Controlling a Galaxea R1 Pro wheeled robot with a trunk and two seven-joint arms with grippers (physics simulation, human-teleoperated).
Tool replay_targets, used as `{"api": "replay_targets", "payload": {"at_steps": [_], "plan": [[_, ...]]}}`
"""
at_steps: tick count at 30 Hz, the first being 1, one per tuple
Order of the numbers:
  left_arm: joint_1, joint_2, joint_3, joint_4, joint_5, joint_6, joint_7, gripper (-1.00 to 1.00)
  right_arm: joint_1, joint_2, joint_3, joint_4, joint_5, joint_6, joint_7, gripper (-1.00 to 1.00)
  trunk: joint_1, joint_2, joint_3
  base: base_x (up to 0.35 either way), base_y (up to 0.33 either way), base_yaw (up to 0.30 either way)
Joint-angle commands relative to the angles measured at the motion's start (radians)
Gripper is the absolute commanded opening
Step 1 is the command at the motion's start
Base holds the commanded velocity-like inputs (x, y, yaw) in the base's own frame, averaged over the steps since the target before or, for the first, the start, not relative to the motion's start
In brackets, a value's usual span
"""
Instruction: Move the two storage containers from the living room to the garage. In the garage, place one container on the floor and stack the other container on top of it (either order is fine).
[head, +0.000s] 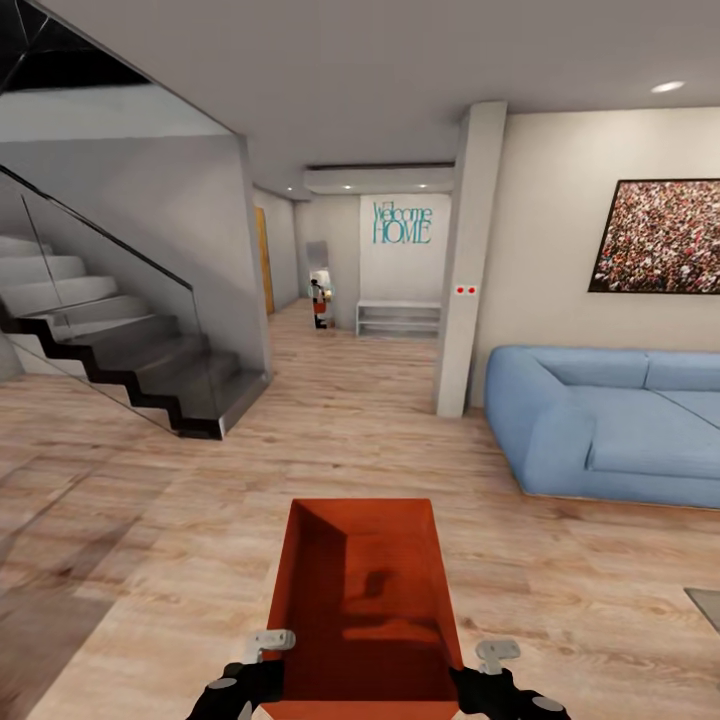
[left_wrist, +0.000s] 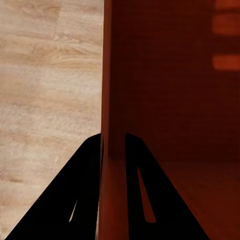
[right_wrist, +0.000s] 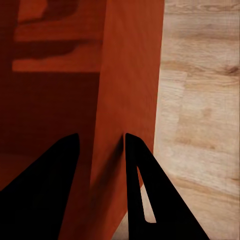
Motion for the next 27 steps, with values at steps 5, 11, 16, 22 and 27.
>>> {"api": "replay_targets", "payload": {"at_steps": [5,11,16,22,27], "plan": [[-0.001,-0.001,-0.001,-0.016,0.007,0.005,0.007,-1.00,0.000,0.018,0.007,0.003,0.004,0.000,0.019,-1.00,0.001,-0.001,-0.001,0.306,0.084,0.000],[-0.001,-0.001,-0.001,-0.016,0.007,0.005,0.007,-1.00,0.000,0.018,0.008,0.003,0.005,0.000,0.019,-1.00,0.001,-0.001,0.005,0.306,0.084,0.000],[-0.001,-0.001,-0.001,-0.016,0.007,0.005,0.007,-1.00,0.000,0.018,0.007,0.003,0.004,0.000,0.019,-1.00,0.001,-0.001,0.007,0.306,0.084,0.000],[-0.001,-0.002,-0.001,-0.016,0.007,0.005,0.007,-1.00,0.000,0.018,0.008,0.003,0.004,0.000,0.019,-1.00,0.001,-0.001,0.008,0.306,0.084,0.000],[-0.001,-0.003,-0.001,-0.016,0.007,0.006,0.007,-1.00,0.000,0.018,0.008,0.003,0.004,0.000,0.019,-1.00,0.001,-0.001,0.008,0.306,0.084,0.000]]}}
